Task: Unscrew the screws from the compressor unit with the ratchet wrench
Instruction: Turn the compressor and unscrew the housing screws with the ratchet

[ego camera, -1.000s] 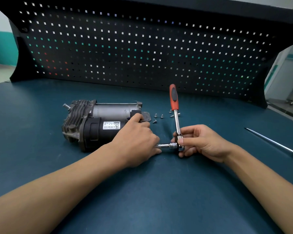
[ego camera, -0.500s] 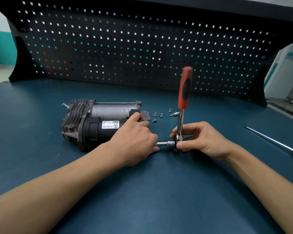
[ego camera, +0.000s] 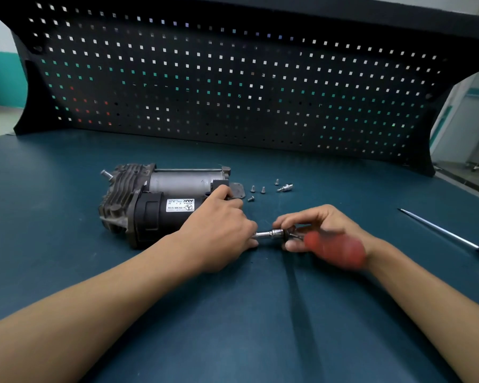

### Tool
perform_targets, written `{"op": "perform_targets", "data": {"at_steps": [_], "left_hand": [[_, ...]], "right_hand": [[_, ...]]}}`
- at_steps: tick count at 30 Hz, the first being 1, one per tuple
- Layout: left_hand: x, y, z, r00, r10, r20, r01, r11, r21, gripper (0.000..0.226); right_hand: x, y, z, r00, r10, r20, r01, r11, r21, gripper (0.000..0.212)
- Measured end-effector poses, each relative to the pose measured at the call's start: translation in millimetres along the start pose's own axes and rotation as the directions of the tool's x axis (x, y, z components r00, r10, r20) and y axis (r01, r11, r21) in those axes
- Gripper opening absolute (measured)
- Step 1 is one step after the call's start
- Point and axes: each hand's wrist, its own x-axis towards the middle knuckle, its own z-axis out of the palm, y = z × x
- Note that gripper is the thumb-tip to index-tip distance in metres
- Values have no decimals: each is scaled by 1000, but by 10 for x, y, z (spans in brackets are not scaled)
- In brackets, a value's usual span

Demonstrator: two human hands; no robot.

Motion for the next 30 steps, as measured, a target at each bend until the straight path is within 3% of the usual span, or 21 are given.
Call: {"op": "perform_targets", "data": {"at_steps": [2, 5, 14, 17, 21, 25, 30], "left_hand": [[6, -2, 3, 1000, -6, 1, 6, 1000, 6, 33], [7, -3, -5, 1000, -17, 4, 17, 1000, 2, 35], [20, 34, -22, 999, -42, 2, 42, 999, -19, 40], [22, 24, -35, 999, -54, -3, 54, 998, -44, 38], [14, 19, -26, 999, -45, 2, 45, 998, -36, 37], [2, 28, -21, 999, -30, 27, 31, 999, -15, 39], [-12, 24, -23, 1000, -20, 19, 20, 1000, -9, 38]], "right_hand": [[-5, -25, 8, 1000, 13, 12, -13, 1000, -2, 24], [3, -49, 15, 998, 53, 13, -53, 999, -9, 35], [111, -14, 89, 969, 215, -118, -207, 975, 81, 35], [108, -11, 36, 957, 278, -84, -272, 959, 73, 35], [95, -10, 10, 964, 262, -45, -257, 962, 89, 26], [81, -24, 15, 974, 223, -31, -221, 973, 72, 35], [50, -11, -3, 985, 175, -3, -174, 979, 108, 22]]}}
